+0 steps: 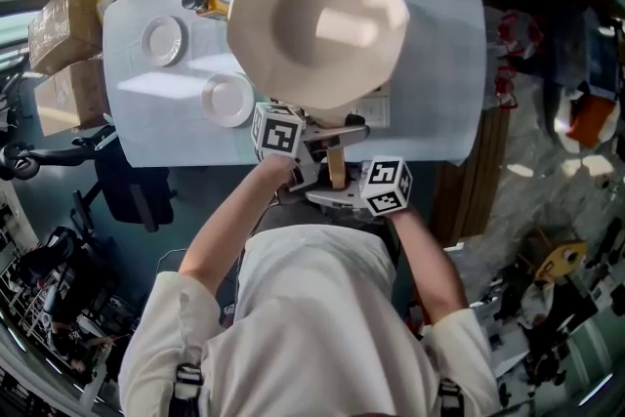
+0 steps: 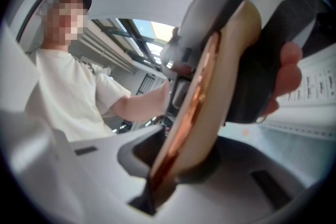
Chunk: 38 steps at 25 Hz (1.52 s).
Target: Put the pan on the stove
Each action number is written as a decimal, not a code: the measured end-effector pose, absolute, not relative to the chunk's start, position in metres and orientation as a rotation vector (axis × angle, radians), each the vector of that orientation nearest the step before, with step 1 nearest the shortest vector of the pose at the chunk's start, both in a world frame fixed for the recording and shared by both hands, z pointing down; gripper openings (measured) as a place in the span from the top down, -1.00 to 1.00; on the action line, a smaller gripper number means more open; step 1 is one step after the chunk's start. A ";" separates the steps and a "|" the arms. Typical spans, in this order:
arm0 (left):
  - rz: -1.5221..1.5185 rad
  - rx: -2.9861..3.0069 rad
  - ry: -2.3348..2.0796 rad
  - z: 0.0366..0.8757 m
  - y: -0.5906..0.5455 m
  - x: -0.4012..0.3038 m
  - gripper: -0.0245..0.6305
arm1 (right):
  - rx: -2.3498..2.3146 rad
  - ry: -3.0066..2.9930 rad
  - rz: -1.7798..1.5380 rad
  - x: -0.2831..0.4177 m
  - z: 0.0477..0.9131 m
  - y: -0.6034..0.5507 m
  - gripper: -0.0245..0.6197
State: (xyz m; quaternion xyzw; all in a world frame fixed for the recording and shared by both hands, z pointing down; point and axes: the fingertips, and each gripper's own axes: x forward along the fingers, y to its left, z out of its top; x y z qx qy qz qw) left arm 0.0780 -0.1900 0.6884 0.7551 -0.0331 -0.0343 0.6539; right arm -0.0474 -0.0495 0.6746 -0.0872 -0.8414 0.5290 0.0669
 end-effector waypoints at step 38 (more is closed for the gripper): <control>-0.053 1.632 -0.076 0.723 -0.193 0.077 0.05 | -0.246 -2.464 1.743 -0.054 0.701 -0.057 0.32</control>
